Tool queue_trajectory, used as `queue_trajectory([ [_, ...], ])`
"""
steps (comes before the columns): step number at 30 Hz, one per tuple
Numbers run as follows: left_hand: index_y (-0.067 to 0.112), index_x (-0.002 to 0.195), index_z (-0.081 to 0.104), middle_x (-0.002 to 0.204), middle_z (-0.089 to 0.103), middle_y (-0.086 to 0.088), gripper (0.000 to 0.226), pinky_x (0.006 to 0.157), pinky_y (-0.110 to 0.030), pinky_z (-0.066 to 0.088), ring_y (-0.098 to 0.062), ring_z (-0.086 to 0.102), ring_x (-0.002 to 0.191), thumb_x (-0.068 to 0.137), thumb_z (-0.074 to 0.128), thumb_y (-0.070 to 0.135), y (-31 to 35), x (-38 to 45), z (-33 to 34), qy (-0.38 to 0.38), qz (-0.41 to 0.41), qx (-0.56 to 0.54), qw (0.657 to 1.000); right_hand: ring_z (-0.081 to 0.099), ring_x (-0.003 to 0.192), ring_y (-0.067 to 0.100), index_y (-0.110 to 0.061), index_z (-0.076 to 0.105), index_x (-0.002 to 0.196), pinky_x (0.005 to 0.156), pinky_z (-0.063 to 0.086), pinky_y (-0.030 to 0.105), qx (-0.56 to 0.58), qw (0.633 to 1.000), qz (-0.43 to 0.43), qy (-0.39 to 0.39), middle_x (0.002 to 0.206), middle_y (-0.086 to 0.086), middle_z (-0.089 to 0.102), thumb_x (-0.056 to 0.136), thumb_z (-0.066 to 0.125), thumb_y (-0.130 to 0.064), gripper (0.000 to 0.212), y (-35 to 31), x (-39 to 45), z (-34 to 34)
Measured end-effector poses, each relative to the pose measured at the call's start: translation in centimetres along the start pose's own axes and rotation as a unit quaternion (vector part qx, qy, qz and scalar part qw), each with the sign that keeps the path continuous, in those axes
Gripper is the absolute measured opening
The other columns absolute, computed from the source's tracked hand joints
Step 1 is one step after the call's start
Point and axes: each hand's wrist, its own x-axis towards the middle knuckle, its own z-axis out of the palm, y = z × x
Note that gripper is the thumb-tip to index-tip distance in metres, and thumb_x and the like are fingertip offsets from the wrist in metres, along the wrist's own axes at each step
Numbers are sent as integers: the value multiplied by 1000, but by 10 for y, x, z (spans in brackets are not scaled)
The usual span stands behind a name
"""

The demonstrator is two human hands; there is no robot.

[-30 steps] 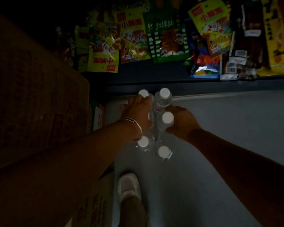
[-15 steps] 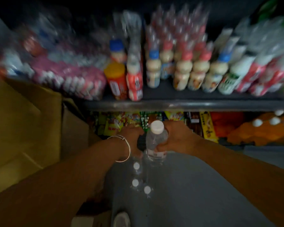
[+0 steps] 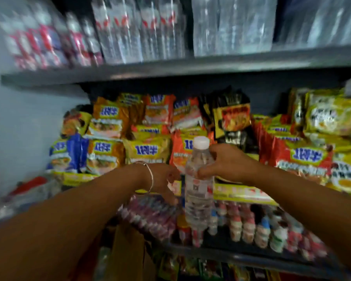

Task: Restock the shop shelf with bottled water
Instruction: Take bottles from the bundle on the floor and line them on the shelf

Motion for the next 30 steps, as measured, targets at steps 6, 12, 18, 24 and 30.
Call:
queue_trajectory([
  [6, 13, 123, 52, 120, 56, -3, 54, 90, -27, 44, -19, 54, 109, 75, 76, 22, 8, -67, -130, 80, -9, -7, 997, 69, 79, 21, -14, 70, 84, 69, 57, 35, 35, 996, -57, 52, 84, 7, 72, 71, 77, -16, 15, -126, 43, -74],
  [12, 21, 119, 55, 117, 61, 4, 51, 103, -35, 41, -18, 55, 111, 73, 76, 28, 4, -97, -236, 165, 11, -38, 985, 67, 74, 27, 9, 61, 98, 64, 55, 37, 21, 989, -111, 97, 85, 17, 67, 67, 78, -26, 50, -218, 91, -131],
  [18, 17, 117, 55, 115, 63, -1, 61, 99, -38, 45, -23, 57, 111, 64, 79, 35, -7, -83, -308, 228, 54, -103, 967, 69, 62, 18, -1, 68, 89, 56, 58, 30, 38, 977, -122, 169, 79, 13, 71, 75, 73, -23, 26, -281, 143, -172],
  [24, 20, 101, 55, 93, 61, 4, 33, 86, -23, 49, -8, 58, 94, 75, 75, 27, -30, -38, -343, 248, 89, -174, 949, 71, 71, 27, 0, 69, 88, 70, 60, 44, 16, 966, -97, 237, 80, 14, 71, 67, 78, -29, 37, -297, 214, -178],
  [30, 21, 124, 53, 118, 63, 3, 70, 99, -36, 46, -18, 59, 109, 63, 81, 44, -54, 27, -339, 320, 133, -210, 914, 71, 73, 27, -1, 68, 88, 72, 59, 47, -26, 961, -56, 270, 82, 14, 71, 67, 78, -37, 43, -285, 272, -164],
])
